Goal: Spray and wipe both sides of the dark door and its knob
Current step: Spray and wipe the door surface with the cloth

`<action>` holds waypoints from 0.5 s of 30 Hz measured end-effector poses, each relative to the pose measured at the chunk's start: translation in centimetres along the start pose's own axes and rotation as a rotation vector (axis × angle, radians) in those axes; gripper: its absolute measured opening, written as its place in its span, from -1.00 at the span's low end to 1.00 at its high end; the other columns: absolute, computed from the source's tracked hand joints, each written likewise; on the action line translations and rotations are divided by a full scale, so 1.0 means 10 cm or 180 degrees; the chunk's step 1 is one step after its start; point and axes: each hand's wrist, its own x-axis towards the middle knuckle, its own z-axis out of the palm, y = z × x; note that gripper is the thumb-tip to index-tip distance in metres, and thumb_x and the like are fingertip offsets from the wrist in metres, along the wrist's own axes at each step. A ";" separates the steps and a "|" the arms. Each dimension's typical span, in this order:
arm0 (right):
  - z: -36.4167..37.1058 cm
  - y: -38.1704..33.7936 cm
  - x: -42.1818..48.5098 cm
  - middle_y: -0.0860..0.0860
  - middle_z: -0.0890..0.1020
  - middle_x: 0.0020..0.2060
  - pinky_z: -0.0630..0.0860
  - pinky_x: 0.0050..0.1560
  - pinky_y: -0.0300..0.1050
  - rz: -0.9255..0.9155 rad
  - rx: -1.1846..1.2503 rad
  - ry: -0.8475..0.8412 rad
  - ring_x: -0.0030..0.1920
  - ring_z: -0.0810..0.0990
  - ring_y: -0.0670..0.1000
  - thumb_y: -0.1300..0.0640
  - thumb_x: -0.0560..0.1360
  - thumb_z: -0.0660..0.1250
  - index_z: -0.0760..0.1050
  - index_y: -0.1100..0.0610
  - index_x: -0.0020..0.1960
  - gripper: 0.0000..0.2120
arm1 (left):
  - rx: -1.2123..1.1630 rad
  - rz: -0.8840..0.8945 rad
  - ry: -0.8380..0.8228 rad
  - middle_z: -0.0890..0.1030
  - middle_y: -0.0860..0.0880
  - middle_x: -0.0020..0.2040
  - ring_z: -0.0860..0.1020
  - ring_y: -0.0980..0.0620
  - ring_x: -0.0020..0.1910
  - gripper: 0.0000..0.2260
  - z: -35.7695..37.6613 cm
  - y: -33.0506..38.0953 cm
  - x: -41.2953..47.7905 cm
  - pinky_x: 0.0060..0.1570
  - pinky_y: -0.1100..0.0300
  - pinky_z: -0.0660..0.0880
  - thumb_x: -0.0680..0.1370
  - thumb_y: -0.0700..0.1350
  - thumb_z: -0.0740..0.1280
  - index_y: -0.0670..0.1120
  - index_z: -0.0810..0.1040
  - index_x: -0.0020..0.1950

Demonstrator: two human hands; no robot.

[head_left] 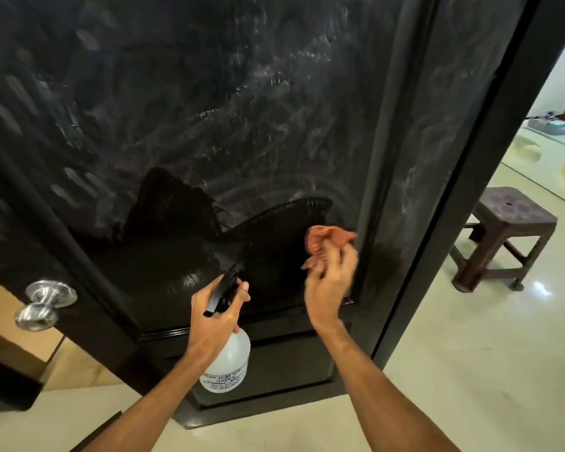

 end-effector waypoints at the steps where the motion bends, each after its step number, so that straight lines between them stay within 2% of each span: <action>1: 0.06 -0.05 -0.12 0.16 0.46 0.24 0.53 0.18 -0.05 -0.0305 -0.0093 -0.0287 0.13 0.53 0.16 0.47 0.49 0.26 0.59 0.23 0.28 -0.58 | 0.0016 -0.0017 -0.0003 0.69 -0.14 -0.19 0.46 0.09 -0.56 -0.86 0.03 0.00 0.00 -0.51 0.15 0.50 0.62 -0.18 0.43 -0.05 0.64 -0.13; 3: 0.14 -0.04 -0.31 0.18 0.49 0.21 0.58 0.10 0.04 -0.0968 -0.0360 -0.0818 0.12 0.52 0.20 0.39 0.54 0.23 0.58 0.20 0.32 -0.60 | 0.0038 -0.0038 -0.0017 0.69 -0.15 -0.19 0.47 0.11 -0.56 -0.87 0.12 0.01 0.02 -0.52 0.20 0.48 0.62 -0.19 0.43 -0.07 0.65 -0.13; 5: 0.08 0.08 -0.27 0.19 0.49 0.23 0.59 0.11 0.01 -0.1181 -0.0419 -0.0990 0.16 0.52 0.21 0.36 0.53 0.19 0.58 0.18 0.32 -0.59 | 0.0045 -0.0048 -0.0038 0.69 -0.16 -0.19 0.47 0.12 -0.56 -0.89 0.20 0.03 0.02 -0.52 0.22 0.47 0.62 -0.19 0.43 -0.12 0.64 -0.10; 6: 0.01 0.16 -0.20 0.19 0.48 0.25 0.57 0.17 0.02 -0.1010 -0.0375 -0.0850 0.19 0.52 0.21 0.39 0.51 0.20 0.59 0.18 0.31 -0.58 | 0.0037 -0.0056 -0.0046 0.69 -0.16 -0.19 0.46 0.12 -0.56 -0.90 0.24 0.04 0.03 -0.52 0.22 0.47 0.63 -0.20 0.43 -0.14 0.64 -0.10; 9: -0.20 0.37 0.01 0.12 0.42 0.28 0.53 0.22 0.14 0.0400 0.0016 -0.0036 0.24 0.50 0.13 0.50 0.43 0.23 0.55 0.20 0.31 -0.50 | 0.0024 -0.0062 -0.0093 0.69 -0.16 -0.20 0.45 0.08 -0.56 -0.91 0.33 0.04 0.03 -0.52 0.18 0.48 0.63 -0.20 0.43 -0.14 0.64 -0.08; 10: -0.21 0.39 0.06 0.13 0.42 0.28 0.53 0.22 0.08 0.0676 0.0106 0.0109 0.25 0.49 0.03 0.52 0.42 0.24 0.54 0.22 0.32 -0.49 | 0.0018 -0.0062 -0.0087 0.69 -0.15 -0.21 0.44 0.07 -0.56 -0.91 0.36 0.03 0.04 -0.52 0.18 0.47 0.62 -0.19 0.43 -0.14 0.63 -0.08; 11: -0.20 0.36 0.06 0.16 0.42 0.28 0.52 0.25 -0.02 0.0671 0.0119 0.0097 0.26 0.45 -0.08 0.54 0.42 0.25 0.54 0.25 0.32 -0.49 | 0.0016 -0.0068 -0.0079 0.69 -0.14 -0.21 0.44 0.06 -0.57 -0.91 0.38 0.03 0.05 -0.52 0.18 0.47 0.62 -0.18 0.43 -0.14 0.63 -0.07; 12: -0.18 0.33 0.02 0.18 0.42 0.28 0.49 0.28 -0.13 0.0422 0.0076 -0.0070 0.26 0.42 -0.15 0.56 0.41 0.26 0.54 0.26 0.31 -0.48 | 0.0024 -0.0066 -0.0083 0.69 -0.14 -0.21 0.44 0.05 -0.58 -0.92 0.42 0.03 0.05 -0.53 0.18 0.46 0.62 -0.18 0.43 -0.14 0.63 -0.07; 13: -0.15 0.29 -0.04 0.18 0.43 0.27 0.47 0.30 -0.17 0.0077 0.0024 -0.0360 0.26 0.42 -0.11 0.57 0.40 0.28 0.54 0.24 0.32 -0.46 | 0.0036 -0.0059 -0.0087 0.69 -0.14 -0.20 0.45 0.05 -0.59 -0.92 0.47 0.05 0.06 -0.53 0.18 0.46 0.62 -0.17 0.43 -0.14 0.63 -0.06; 15: -0.13 0.25 -0.19 0.15 0.45 0.27 0.52 0.26 -0.09 -0.0569 -0.0176 -0.1051 0.23 0.46 0.08 0.56 0.37 0.34 0.53 0.18 0.33 -0.41 | 0.0060 -0.0038 -0.0088 0.69 -0.14 -0.20 0.46 0.07 -0.59 -0.92 0.54 0.07 0.06 -0.54 0.19 0.46 0.62 -0.18 0.43 -0.15 0.64 -0.06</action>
